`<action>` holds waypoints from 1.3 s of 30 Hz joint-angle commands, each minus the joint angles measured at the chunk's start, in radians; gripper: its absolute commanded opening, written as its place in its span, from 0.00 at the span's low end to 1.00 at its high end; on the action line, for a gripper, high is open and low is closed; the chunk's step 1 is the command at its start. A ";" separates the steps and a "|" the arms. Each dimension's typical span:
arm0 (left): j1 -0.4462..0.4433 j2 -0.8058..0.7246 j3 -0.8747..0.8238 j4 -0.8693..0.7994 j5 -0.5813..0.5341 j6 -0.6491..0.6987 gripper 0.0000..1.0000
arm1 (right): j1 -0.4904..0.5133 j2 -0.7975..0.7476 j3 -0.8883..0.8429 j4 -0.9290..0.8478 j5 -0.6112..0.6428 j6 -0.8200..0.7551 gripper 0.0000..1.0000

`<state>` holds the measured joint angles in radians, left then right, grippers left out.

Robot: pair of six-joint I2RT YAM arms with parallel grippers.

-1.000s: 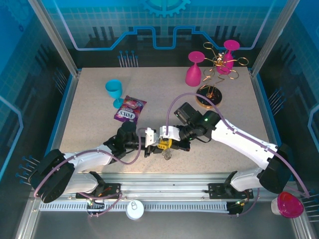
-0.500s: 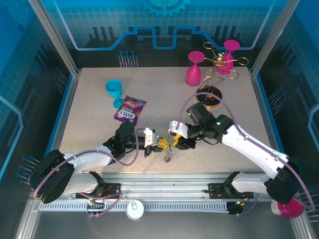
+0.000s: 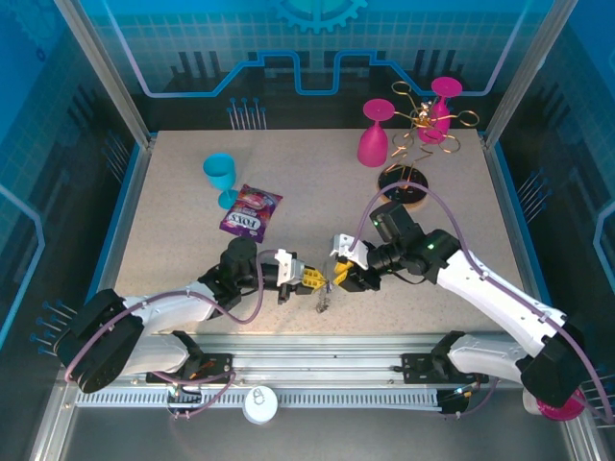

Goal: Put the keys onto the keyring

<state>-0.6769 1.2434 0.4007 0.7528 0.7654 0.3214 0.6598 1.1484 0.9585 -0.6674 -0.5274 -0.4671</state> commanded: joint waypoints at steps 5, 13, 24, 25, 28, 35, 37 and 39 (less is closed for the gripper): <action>0.000 -0.018 -0.014 0.063 0.045 0.025 0.00 | -0.002 0.023 0.001 0.014 -0.068 -0.019 0.21; 0.000 -0.017 -0.016 0.067 0.041 0.021 0.00 | -0.002 0.022 0.001 0.003 -0.082 -0.026 0.00; -0.001 -0.017 -0.018 0.099 0.053 0.002 0.00 | -0.008 0.112 -0.023 -0.028 -0.085 0.015 0.00; 0.000 -0.015 -0.016 0.098 0.054 0.001 0.00 | -0.002 0.119 -0.020 -0.022 -0.086 0.022 0.00; -0.001 -0.013 -0.016 0.099 0.054 0.002 0.00 | 0.001 0.115 -0.014 0.013 -0.085 0.047 0.00; -0.001 -0.006 -0.014 0.098 0.051 -0.003 0.00 | -0.019 -0.004 -0.072 0.112 -0.020 0.071 0.23; -0.001 -0.002 -0.014 0.103 0.052 -0.008 0.00 | -0.018 -0.040 -0.102 0.148 -0.008 0.067 0.23; -0.001 -0.001 -0.015 0.106 0.050 -0.010 0.00 | -0.016 -0.069 -0.121 0.186 -0.024 0.049 0.23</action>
<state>-0.6762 1.2434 0.3779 0.7994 0.7761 0.3149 0.6529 1.1198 0.8707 -0.5674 -0.5533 -0.4103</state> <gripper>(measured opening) 0.049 0.228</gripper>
